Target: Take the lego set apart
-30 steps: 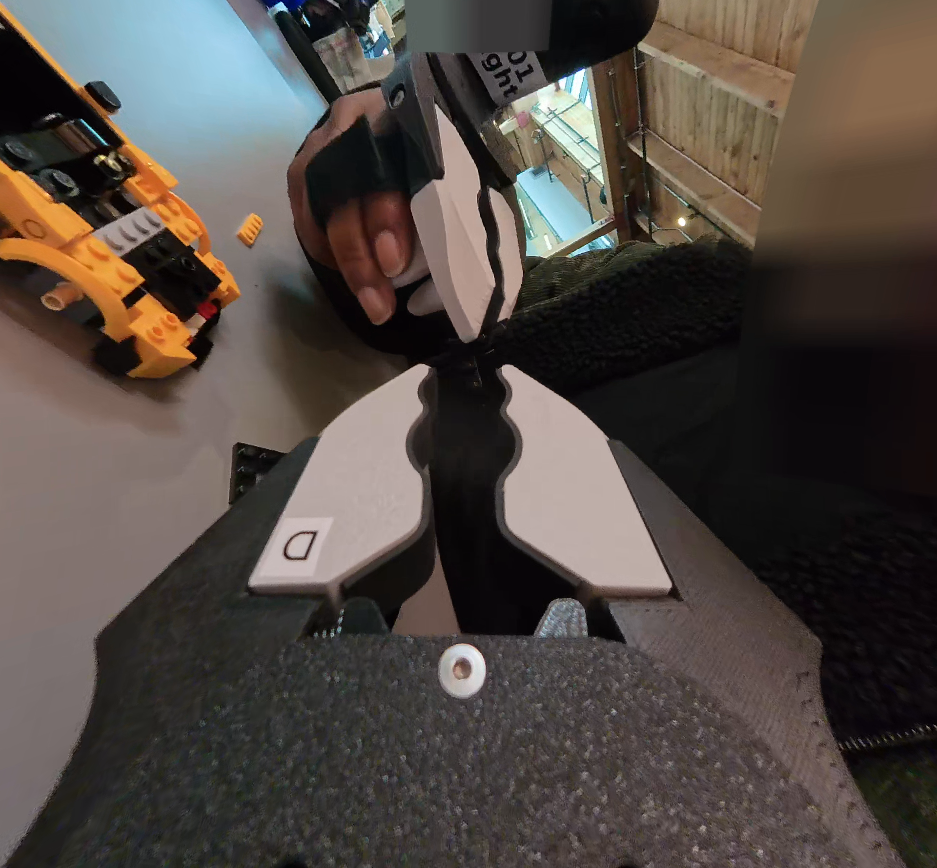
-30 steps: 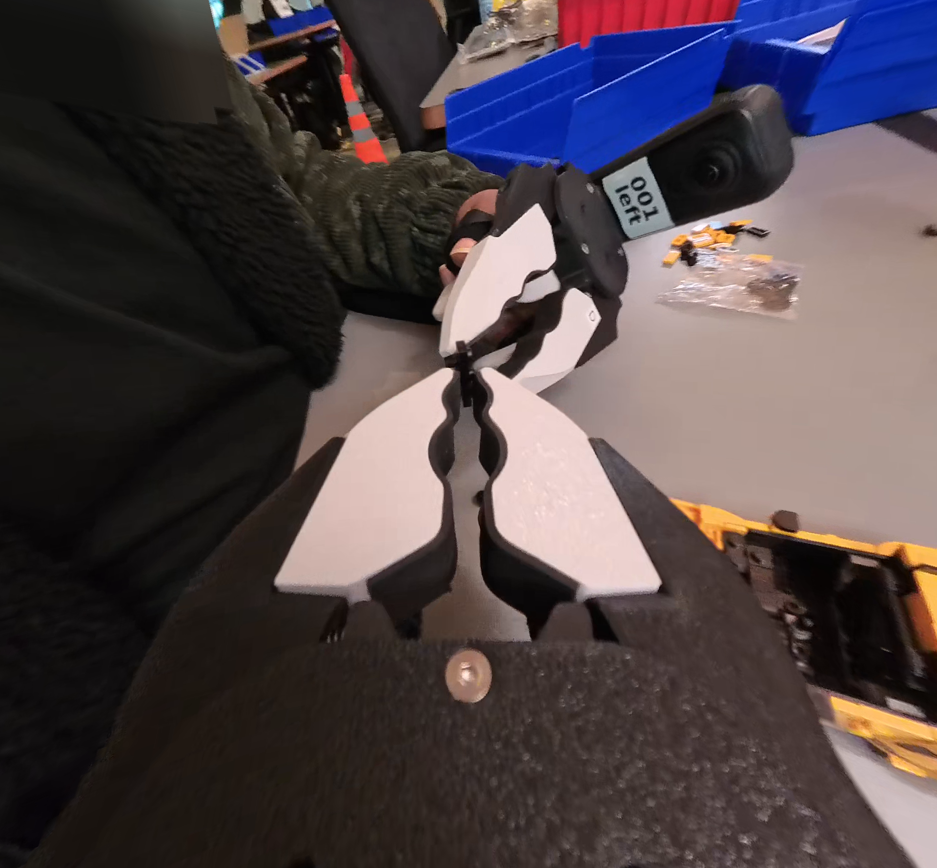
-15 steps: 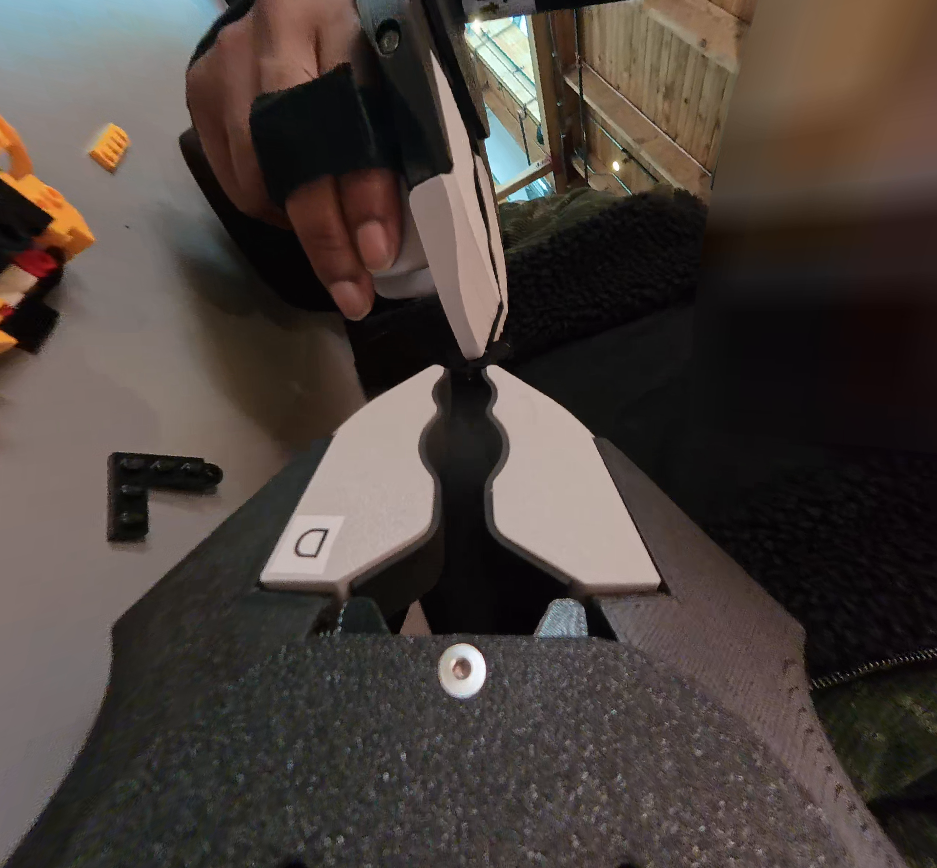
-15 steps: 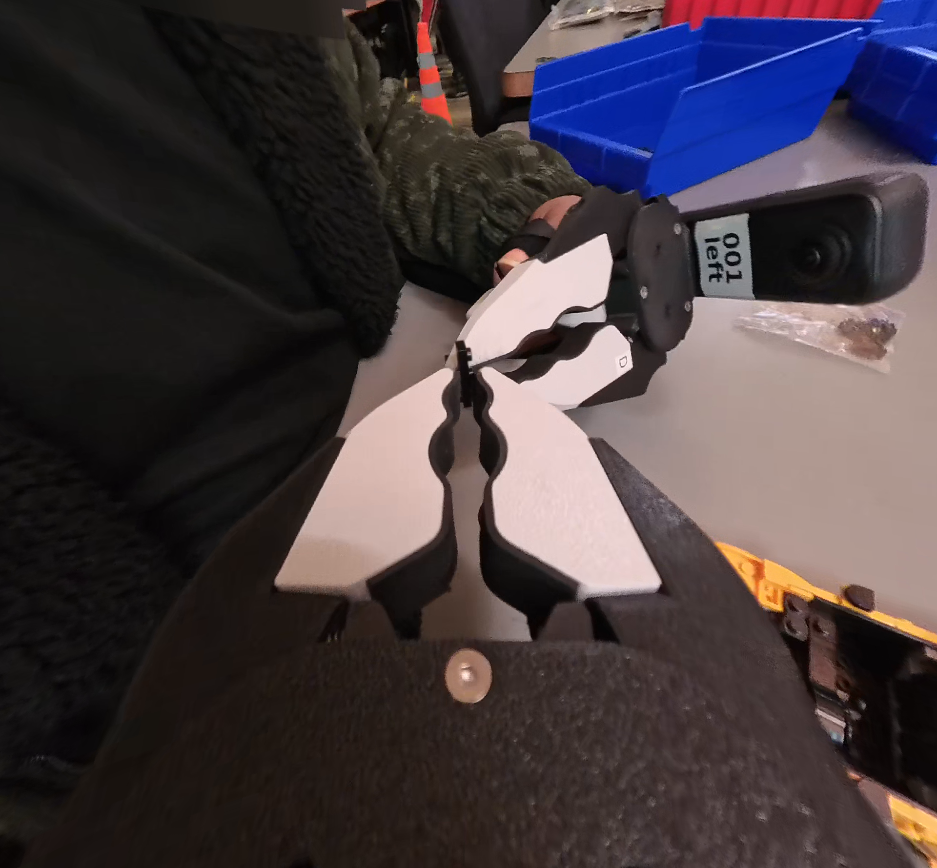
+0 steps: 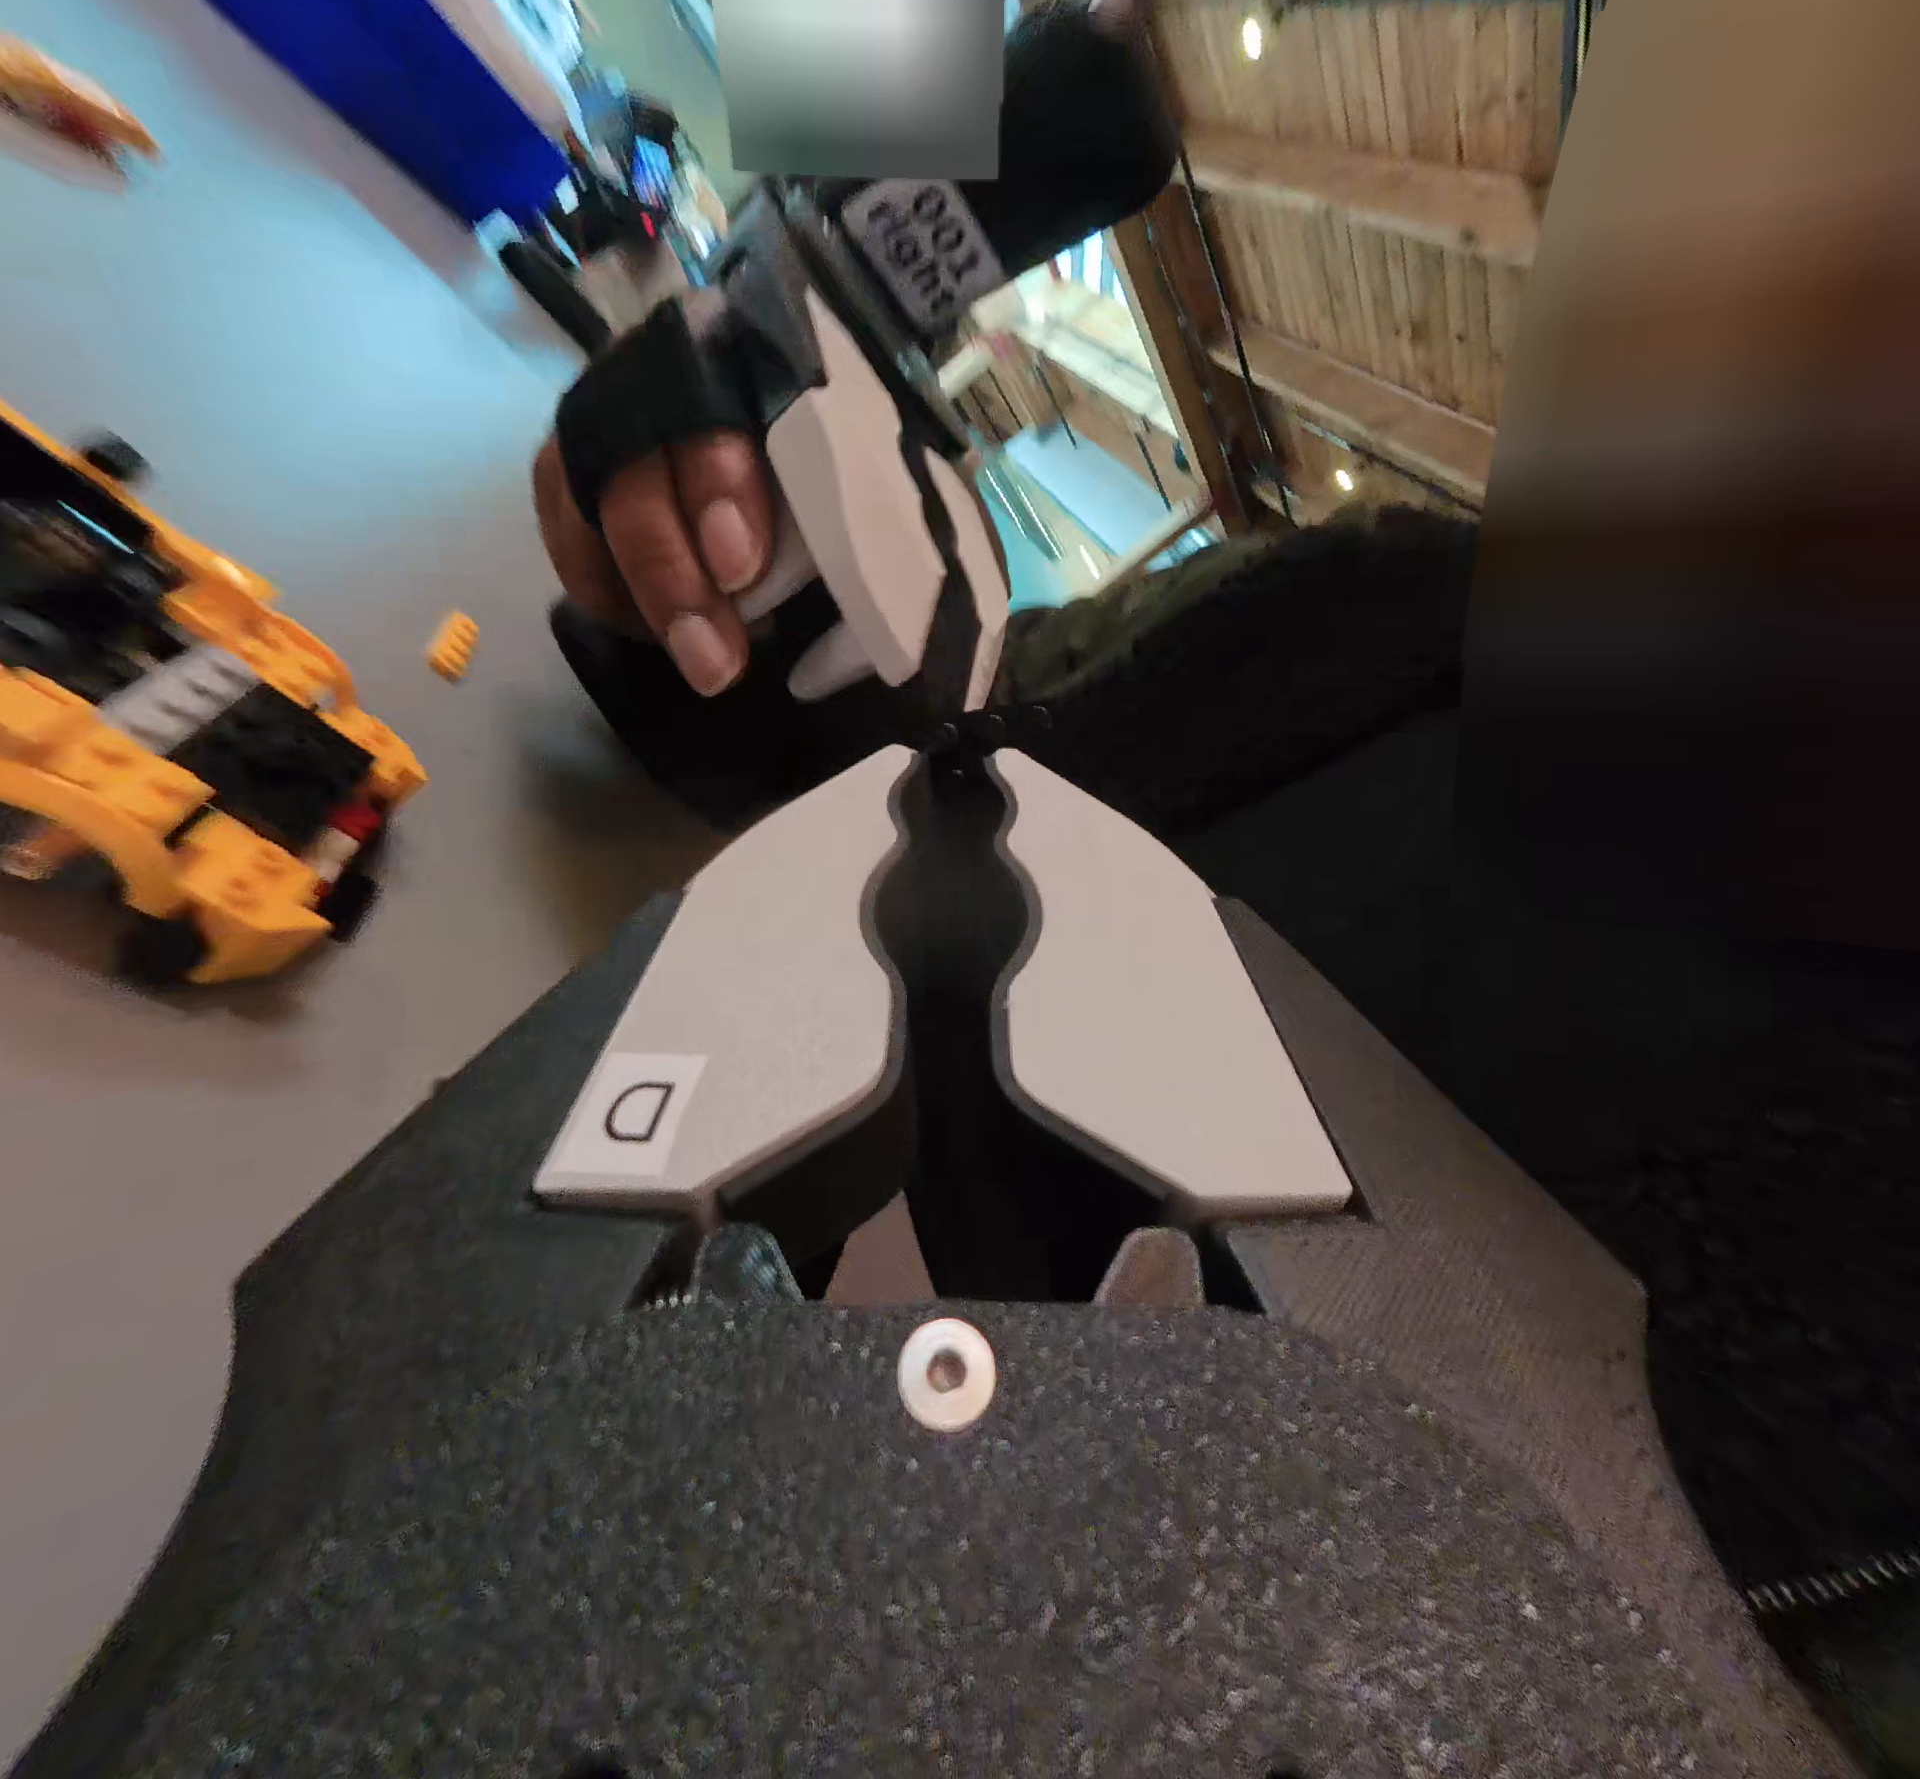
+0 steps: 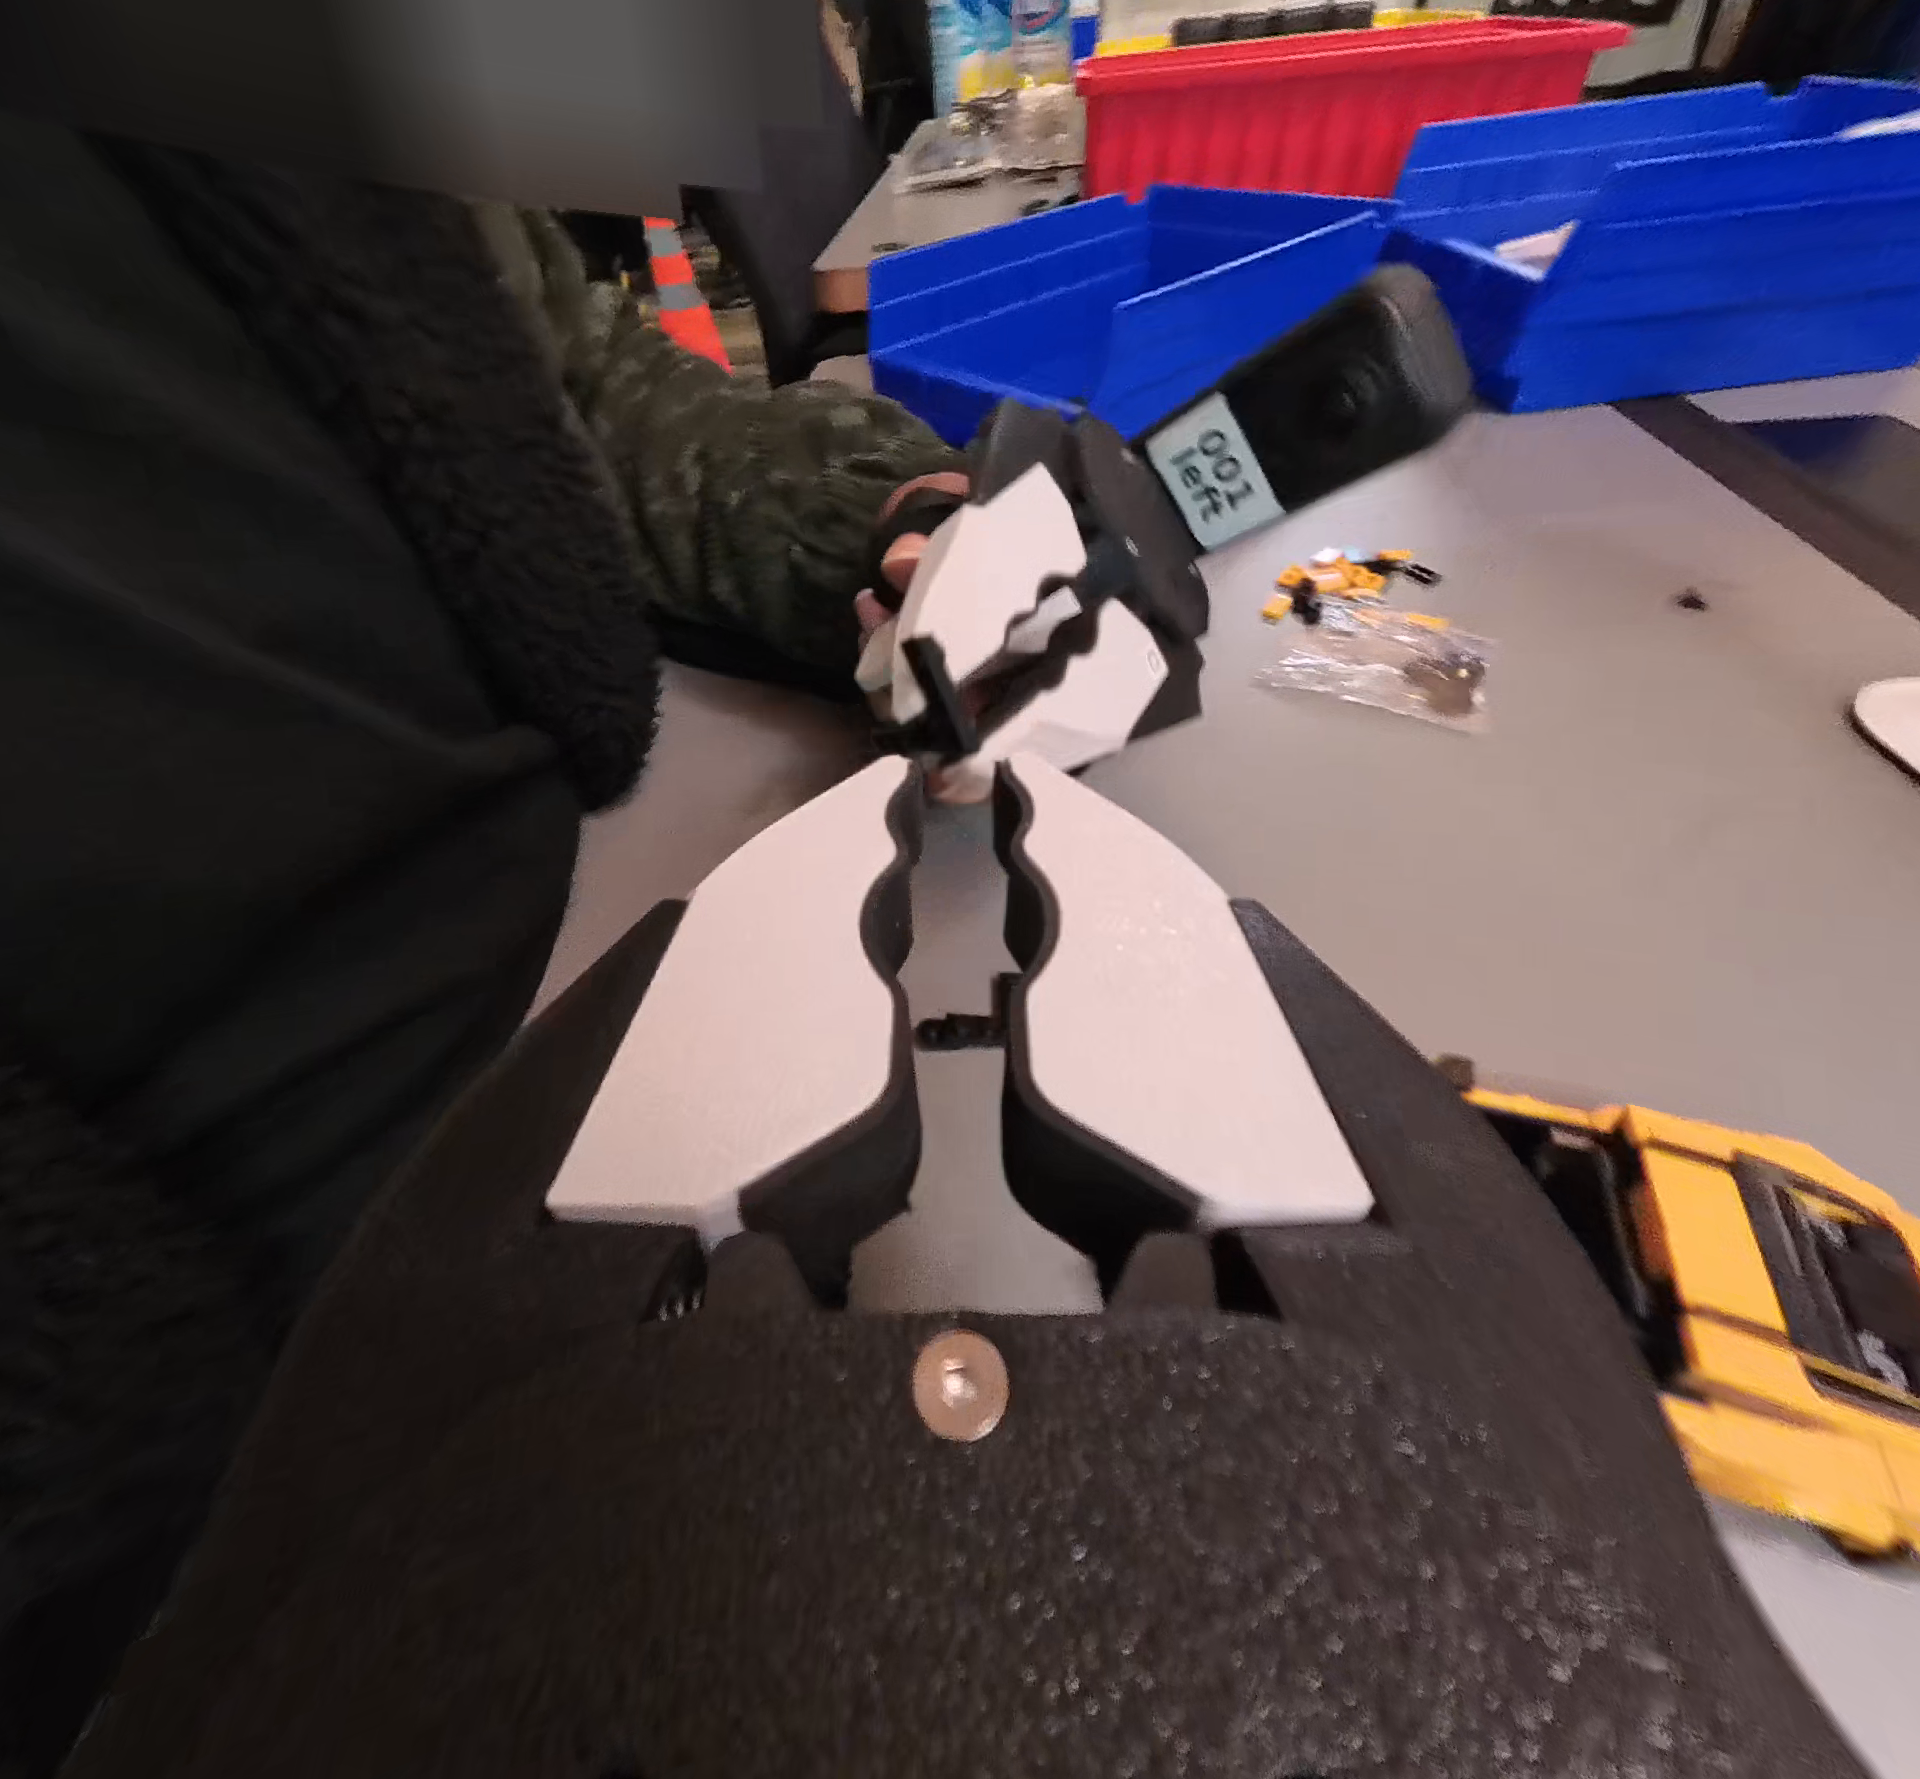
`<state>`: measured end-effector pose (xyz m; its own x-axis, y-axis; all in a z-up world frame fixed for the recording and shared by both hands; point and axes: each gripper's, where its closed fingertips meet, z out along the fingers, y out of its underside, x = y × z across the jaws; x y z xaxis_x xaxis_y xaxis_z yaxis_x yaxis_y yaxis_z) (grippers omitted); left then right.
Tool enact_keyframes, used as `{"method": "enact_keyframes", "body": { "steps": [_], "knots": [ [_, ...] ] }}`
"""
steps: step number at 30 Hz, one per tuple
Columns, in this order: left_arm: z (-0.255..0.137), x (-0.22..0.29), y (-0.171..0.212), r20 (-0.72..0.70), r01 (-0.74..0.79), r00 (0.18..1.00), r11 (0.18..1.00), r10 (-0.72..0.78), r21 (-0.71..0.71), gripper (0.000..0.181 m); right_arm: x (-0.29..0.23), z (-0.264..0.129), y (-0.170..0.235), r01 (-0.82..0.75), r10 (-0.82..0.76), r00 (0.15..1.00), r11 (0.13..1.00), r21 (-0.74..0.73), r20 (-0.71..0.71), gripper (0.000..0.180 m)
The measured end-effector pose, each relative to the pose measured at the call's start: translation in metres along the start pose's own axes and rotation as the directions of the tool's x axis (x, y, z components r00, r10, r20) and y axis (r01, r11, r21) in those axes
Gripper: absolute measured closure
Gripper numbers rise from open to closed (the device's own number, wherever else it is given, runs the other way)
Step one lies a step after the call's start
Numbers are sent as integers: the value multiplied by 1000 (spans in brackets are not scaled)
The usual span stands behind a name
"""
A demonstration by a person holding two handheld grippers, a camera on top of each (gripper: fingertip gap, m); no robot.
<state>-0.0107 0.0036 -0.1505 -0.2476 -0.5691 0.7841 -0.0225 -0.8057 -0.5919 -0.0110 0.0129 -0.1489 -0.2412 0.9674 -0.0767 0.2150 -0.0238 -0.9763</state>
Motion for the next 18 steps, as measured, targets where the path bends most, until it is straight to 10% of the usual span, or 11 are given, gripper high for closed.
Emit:
{"method": "enact_keyframes", "body": {
  "steps": [9,18],
  "knots": [
    [-23,1,-47,140,-218,973,934,185,282,172,22,14,5,-275,277,959,961,32,-61,159],
    [-17,-9,-48,306,-396,896,890,321,226,172,33,21,-12,-469,481,876,864,184,-25,171]
  ]
}}
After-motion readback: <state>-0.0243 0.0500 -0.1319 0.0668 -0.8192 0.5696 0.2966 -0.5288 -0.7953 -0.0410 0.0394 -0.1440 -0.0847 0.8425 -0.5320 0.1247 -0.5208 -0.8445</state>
